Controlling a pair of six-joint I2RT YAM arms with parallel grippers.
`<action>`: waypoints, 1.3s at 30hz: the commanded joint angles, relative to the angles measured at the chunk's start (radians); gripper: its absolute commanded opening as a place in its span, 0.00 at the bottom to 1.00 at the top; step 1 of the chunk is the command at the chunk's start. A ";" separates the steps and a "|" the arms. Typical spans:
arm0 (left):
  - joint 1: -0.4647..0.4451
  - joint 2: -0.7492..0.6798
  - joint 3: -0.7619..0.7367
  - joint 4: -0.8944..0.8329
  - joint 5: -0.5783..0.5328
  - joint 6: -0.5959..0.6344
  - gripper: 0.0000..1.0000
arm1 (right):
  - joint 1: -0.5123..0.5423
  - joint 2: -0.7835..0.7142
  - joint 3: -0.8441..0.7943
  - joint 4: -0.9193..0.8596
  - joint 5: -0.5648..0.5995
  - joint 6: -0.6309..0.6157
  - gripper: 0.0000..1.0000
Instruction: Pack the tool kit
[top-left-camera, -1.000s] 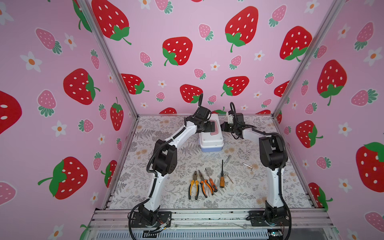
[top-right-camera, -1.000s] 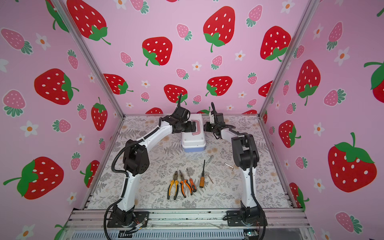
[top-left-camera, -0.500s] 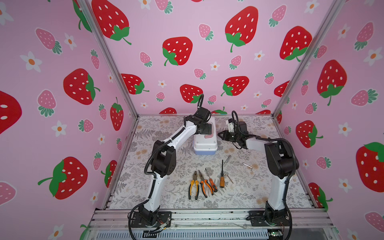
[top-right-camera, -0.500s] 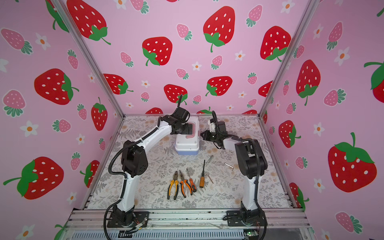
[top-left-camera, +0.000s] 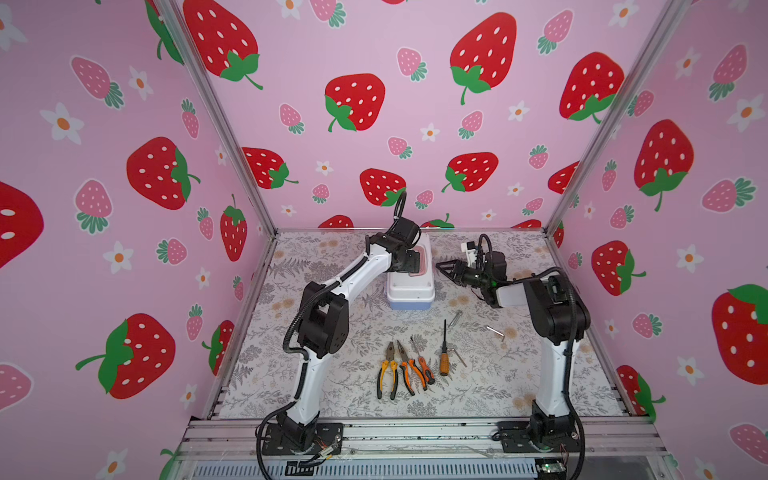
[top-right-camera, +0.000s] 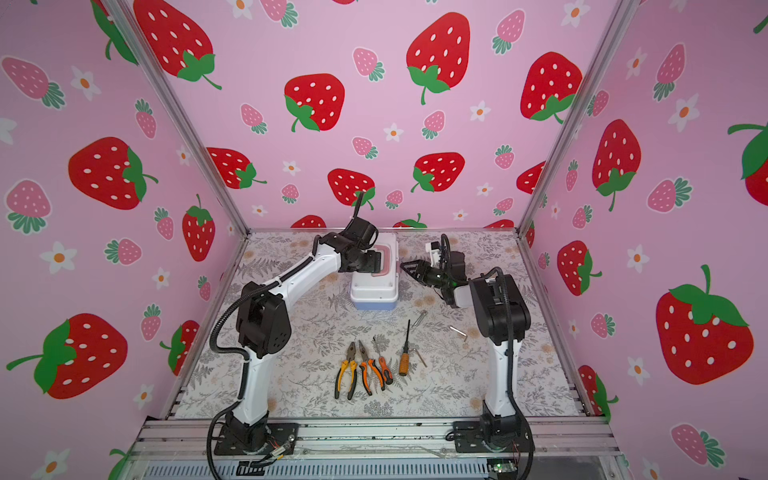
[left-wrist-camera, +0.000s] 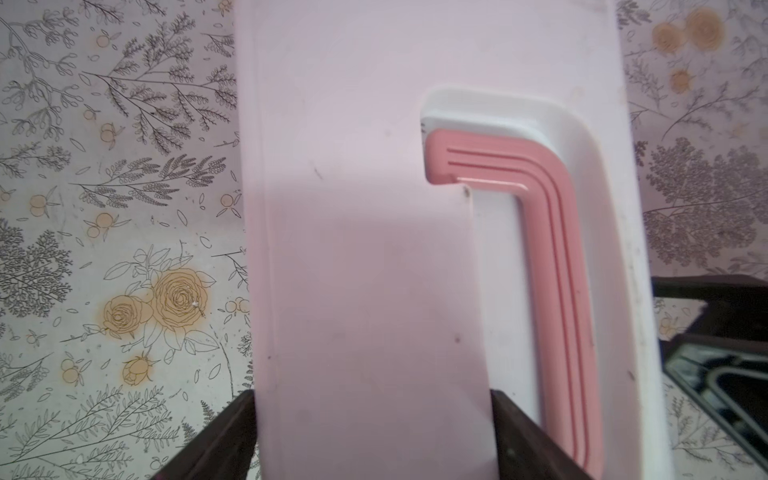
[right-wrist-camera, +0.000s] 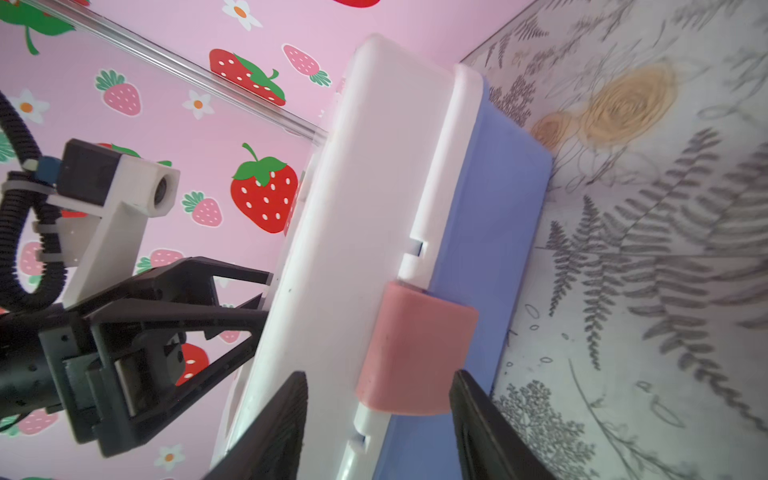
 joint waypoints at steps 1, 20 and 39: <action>0.015 -0.044 -0.032 0.008 0.035 -0.017 0.84 | 0.002 0.053 0.001 0.214 -0.073 0.175 0.60; 0.113 -0.123 -0.217 0.136 0.179 -0.064 0.77 | 0.071 0.185 0.126 0.350 -0.091 0.364 0.65; 0.073 -0.088 -0.158 0.044 0.084 0.007 0.70 | 0.098 0.060 0.172 -0.067 0.045 0.042 0.42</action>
